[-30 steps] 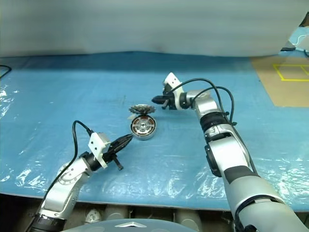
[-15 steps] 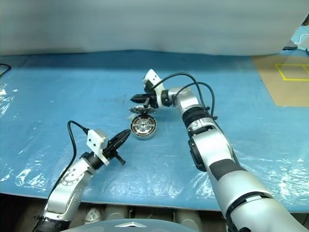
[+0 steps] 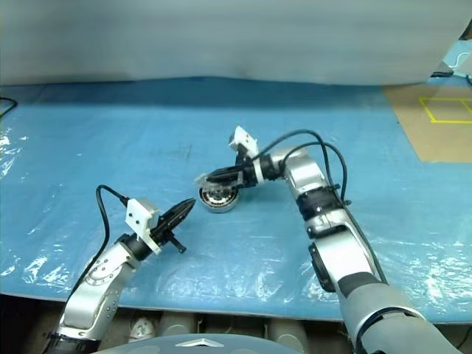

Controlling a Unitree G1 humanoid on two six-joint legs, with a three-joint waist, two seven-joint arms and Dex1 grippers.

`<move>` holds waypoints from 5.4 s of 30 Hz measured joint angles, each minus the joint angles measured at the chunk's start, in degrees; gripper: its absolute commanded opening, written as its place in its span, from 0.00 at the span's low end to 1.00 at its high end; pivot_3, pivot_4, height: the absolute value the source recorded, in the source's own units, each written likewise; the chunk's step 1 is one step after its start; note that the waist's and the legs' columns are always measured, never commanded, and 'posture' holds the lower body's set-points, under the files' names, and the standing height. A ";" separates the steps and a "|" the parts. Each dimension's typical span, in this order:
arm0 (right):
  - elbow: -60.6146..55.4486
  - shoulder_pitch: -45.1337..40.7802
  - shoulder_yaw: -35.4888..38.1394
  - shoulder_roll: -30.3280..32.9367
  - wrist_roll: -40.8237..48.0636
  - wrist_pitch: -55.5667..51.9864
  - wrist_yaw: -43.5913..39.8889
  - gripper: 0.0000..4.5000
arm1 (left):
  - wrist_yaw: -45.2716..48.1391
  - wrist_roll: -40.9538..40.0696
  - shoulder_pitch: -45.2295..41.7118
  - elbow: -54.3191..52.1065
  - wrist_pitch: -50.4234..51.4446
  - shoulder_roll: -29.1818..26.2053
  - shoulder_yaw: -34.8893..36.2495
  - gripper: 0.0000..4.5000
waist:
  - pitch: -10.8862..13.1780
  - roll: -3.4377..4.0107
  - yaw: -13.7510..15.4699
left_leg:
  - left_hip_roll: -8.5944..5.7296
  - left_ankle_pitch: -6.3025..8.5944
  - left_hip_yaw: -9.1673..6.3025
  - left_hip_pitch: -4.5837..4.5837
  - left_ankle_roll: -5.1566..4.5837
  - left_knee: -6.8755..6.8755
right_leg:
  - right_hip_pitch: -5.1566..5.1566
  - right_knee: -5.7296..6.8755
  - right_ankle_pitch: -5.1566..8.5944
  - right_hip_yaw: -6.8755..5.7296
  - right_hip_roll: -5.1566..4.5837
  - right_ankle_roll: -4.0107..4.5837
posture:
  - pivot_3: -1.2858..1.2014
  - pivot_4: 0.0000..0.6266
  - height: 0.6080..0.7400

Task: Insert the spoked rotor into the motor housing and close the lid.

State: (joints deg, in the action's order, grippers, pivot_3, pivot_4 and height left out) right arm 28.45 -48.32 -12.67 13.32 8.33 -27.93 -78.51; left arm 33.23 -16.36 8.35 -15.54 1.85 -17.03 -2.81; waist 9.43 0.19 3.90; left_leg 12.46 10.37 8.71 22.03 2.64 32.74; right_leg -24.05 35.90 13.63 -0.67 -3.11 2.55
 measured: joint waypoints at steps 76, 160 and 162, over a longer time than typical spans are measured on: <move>-24.59 17.92 -6.11 0.85 2.42 -2.35 37.25 0.78 | -1.59 -1.53 -7.83 -3.79 9.94 -1.43 0.03 0.00 | 0.01 -0.04 -0.32 | -0.58 -0.03 0.00 -0.86 0.14 -0.46 | 0.73 -0.32 0.01 0.33 -0.09 -0.18 | 0.52 0.24 1.00; -20.00 19.71 -8.86 -4.11 -8.29 6.74 38.89 0.65 | -2.93 -26.23 -30.46 13.91 49.85 -5.79 10.48 0.00 | -0.19 -0.02 -1.92 | -0.74 -0.01 0.28 -1.92 0.15 -1.33 | 1.04 -0.54 0.05 0.90 0.04 -0.19 | 0.52 0.24 1.00; -20.01 19.71 -8.80 -4.11 -8.29 6.74 38.89 0.65 | -2.70 -25.85 -30.45 14.52 51.26 -6.52 9.66 0.00 | -0.18 -0.03 -1.89 | -0.74 -0.01 0.28 -1.90 0.15 -1.35 | 1.04 -0.56 0.05 0.88 0.03 -0.20 | 0.52 0.24 1.00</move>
State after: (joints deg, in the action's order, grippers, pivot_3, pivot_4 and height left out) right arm 8.44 -28.60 -21.47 9.21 0.04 -21.20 -39.62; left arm 30.52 -42.21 -22.10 -1.02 53.11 -23.55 6.84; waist 9.25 0.16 2.01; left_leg 11.72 10.36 9.00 20.13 2.79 31.39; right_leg -23.01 35.35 13.68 0.21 -3.08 2.36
